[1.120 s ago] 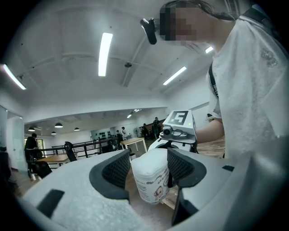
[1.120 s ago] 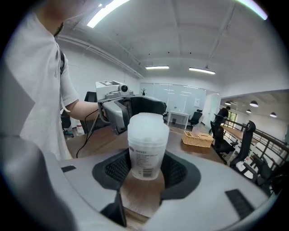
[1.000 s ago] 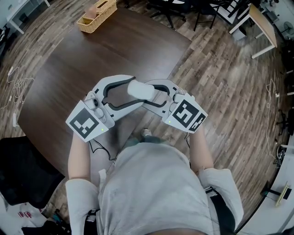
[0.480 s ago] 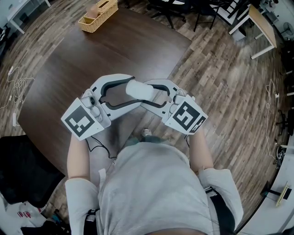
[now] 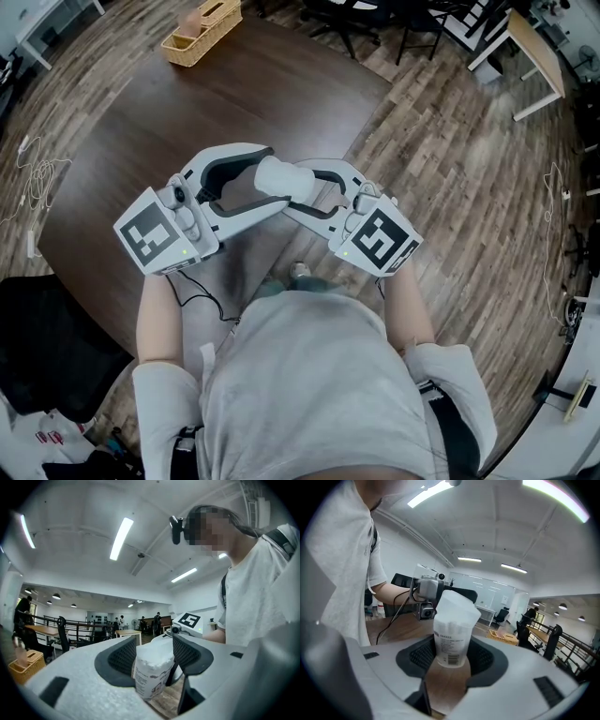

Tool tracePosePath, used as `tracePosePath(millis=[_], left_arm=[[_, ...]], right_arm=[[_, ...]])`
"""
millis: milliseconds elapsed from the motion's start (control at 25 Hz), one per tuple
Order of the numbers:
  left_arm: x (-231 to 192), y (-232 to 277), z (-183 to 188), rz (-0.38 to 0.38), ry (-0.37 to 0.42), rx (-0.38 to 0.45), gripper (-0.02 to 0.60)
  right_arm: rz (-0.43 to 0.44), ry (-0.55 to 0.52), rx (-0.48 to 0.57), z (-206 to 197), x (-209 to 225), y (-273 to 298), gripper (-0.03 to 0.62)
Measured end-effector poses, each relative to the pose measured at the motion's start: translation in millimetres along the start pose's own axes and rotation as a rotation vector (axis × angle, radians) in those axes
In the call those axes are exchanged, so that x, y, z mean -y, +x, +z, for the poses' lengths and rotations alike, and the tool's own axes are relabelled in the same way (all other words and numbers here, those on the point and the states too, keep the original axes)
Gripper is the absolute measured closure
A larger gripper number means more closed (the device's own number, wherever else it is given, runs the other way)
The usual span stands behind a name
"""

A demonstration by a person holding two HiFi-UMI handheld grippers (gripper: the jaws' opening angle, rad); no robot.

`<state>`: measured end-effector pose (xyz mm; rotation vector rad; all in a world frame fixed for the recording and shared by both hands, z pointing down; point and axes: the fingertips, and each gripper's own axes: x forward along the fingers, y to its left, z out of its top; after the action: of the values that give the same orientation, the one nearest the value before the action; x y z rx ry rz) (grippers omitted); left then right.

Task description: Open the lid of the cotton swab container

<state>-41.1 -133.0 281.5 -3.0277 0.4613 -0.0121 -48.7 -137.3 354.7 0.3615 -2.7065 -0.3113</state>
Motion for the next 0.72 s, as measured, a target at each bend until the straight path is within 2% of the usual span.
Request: tracePosePath(millis=[320,560,720], left_arm=[[-4,2,13,0.007,0.015,0.043,0.336],[-22,6,21,0.075,0.031,0.070,0.337],[-38,9,20,0.145,0.043,0.062,0.339]], right_arm=[[-0.005,0.019,0.023,5,4,-3,0.401],[0.006,0.005,-0.023,-7,-2,-1,0.401],[0.015,-0.006,-0.033,-12,-6,2,0.401]])
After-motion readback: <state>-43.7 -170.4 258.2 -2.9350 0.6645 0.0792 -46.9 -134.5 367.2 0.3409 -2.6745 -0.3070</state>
